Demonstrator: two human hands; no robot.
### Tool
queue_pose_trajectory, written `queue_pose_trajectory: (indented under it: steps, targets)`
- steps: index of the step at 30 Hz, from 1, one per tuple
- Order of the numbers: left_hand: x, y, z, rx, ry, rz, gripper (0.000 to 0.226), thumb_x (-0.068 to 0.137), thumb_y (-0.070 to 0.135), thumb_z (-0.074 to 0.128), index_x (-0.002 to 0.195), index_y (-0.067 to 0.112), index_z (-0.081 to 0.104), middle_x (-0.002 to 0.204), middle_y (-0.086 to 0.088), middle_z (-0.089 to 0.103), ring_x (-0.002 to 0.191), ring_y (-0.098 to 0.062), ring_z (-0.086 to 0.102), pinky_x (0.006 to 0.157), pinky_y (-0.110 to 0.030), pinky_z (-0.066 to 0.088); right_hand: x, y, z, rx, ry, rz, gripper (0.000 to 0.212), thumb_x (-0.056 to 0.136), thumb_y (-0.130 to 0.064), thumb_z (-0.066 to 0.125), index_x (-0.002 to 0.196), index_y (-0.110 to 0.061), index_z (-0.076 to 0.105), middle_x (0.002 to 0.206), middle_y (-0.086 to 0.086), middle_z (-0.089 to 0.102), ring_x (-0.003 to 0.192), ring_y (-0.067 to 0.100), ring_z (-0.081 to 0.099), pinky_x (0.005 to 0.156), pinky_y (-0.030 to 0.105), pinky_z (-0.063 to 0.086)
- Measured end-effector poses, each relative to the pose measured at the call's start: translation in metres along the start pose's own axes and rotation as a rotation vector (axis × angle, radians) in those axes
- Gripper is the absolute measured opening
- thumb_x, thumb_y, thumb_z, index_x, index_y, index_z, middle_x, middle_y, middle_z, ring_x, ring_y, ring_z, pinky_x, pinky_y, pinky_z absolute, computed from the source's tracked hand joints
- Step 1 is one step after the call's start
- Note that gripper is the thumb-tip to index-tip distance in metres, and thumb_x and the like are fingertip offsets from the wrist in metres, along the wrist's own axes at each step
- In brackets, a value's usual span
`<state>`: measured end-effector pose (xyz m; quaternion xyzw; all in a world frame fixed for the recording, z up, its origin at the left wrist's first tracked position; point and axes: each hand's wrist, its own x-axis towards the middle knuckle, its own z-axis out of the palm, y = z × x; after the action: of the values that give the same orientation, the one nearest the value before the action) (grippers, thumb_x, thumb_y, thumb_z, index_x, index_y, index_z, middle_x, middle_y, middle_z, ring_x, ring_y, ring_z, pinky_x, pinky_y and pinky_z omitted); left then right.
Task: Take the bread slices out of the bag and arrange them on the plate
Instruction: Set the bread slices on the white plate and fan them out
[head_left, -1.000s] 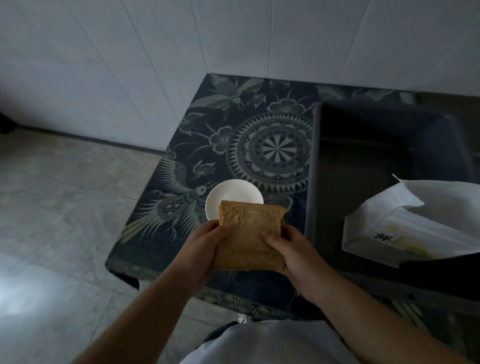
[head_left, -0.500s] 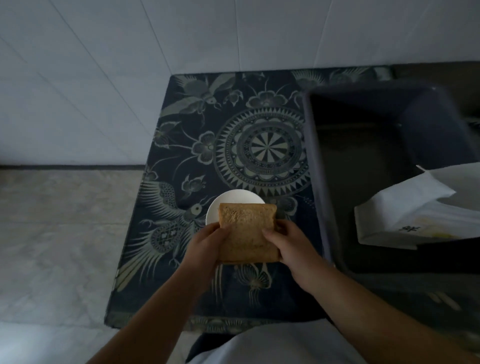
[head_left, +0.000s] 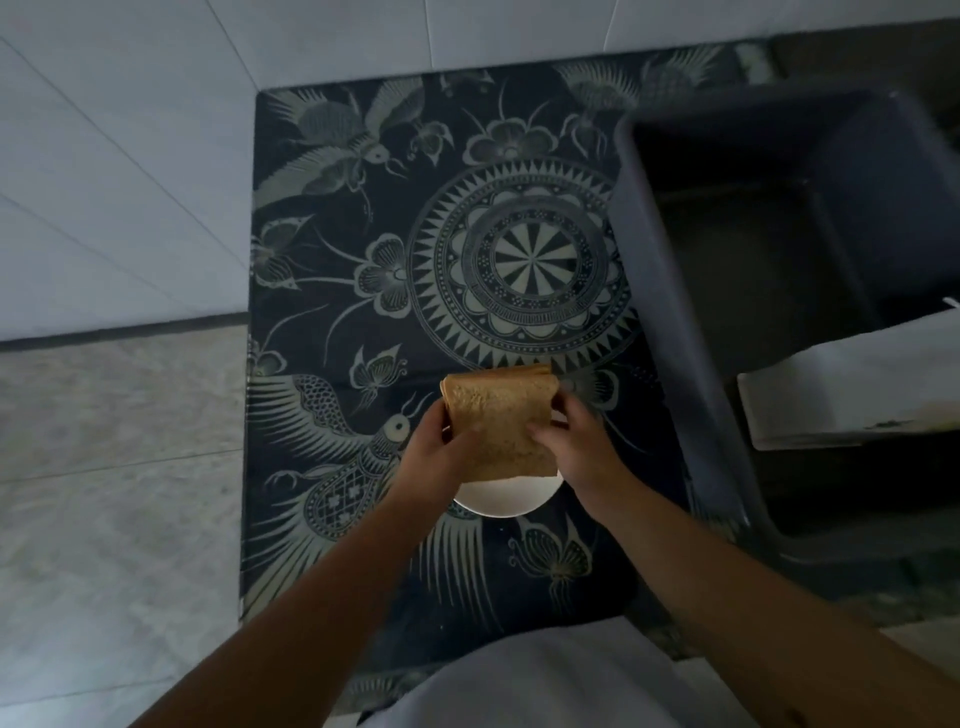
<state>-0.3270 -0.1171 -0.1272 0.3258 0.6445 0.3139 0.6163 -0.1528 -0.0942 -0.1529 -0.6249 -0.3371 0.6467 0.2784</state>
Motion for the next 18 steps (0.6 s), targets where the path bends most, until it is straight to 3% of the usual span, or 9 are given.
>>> queue_pose_trajectory:
  steps: [3, 9, 11, 14, 18]
  targets:
    - [0.007, 0.0, 0.004, 0.017, 0.039, -0.031, 0.055, 0.077, 0.029, 0.06, 0.131, 0.022, 0.054, 0.117, -0.005, 0.069, 0.107, -0.025, 0.067, 0.09, -0.048, 0.056, 0.007, -0.004, 0.005, -0.039, 0.003, -0.003, 0.041, 0.081, -0.015, 0.063, 0.116, -0.035, 0.063, 0.123, 0.007, 0.063, 0.108, 0.022, 0.066, 0.087, 0.043, 0.058]
    - [0.023, 0.002, 0.009, -0.013, 0.094, -0.106, 0.051, 0.077, 0.027, 0.058, 0.128, 0.027, 0.054, 0.111, -0.001, 0.069, 0.102, -0.022, 0.067, 0.083, -0.039, 0.057, 0.024, -0.007, 0.014, -0.14, -0.021, 0.018, 0.062, 0.082, -0.018, 0.063, 0.142, -0.026, 0.046, 0.139, 0.011, 0.048, 0.125, 0.029, 0.052, 0.102, 0.054, 0.046]
    - [0.025, 0.004, 0.011, -0.008, 0.109, -0.117, 0.05, 0.075, 0.027, 0.059, 0.125, 0.027, 0.054, 0.115, -0.006, 0.067, 0.106, -0.026, 0.066, 0.087, -0.044, 0.057, 0.028, -0.008, 0.017, -0.168, -0.014, 0.034, 0.065, 0.085, -0.016, 0.063, 0.145, -0.026, 0.042, 0.141, 0.009, 0.047, 0.126, 0.028, 0.051, 0.103, 0.053, 0.045]
    - [0.029, 0.006, 0.015, 0.061, 0.125, -0.145, 0.073, 0.069, 0.035, 0.059, 0.139, 0.019, 0.045, 0.136, -0.016, 0.051, 0.12, -0.035, 0.055, 0.097, -0.057, 0.05, 0.032, -0.01, 0.018, -0.193, 0.006, 0.059, 0.064, 0.086, -0.019, 0.064, 0.146, -0.025, 0.041, 0.141, 0.008, 0.047, 0.125, 0.027, 0.051, 0.103, 0.052, 0.045]
    - [0.029, 0.014, 0.016, 0.086, 0.144, -0.194, 0.076, 0.068, 0.035, 0.057, 0.14, 0.017, 0.044, 0.137, -0.016, 0.048, 0.12, -0.036, 0.054, 0.099, -0.058, 0.048, 0.029, -0.009, 0.017, -0.296, 0.025, 0.035, 0.066, 0.086, -0.023, 0.064, 0.147, -0.027, 0.038, 0.142, 0.005, 0.039, 0.124, 0.023, 0.047, 0.103, 0.047, 0.044]
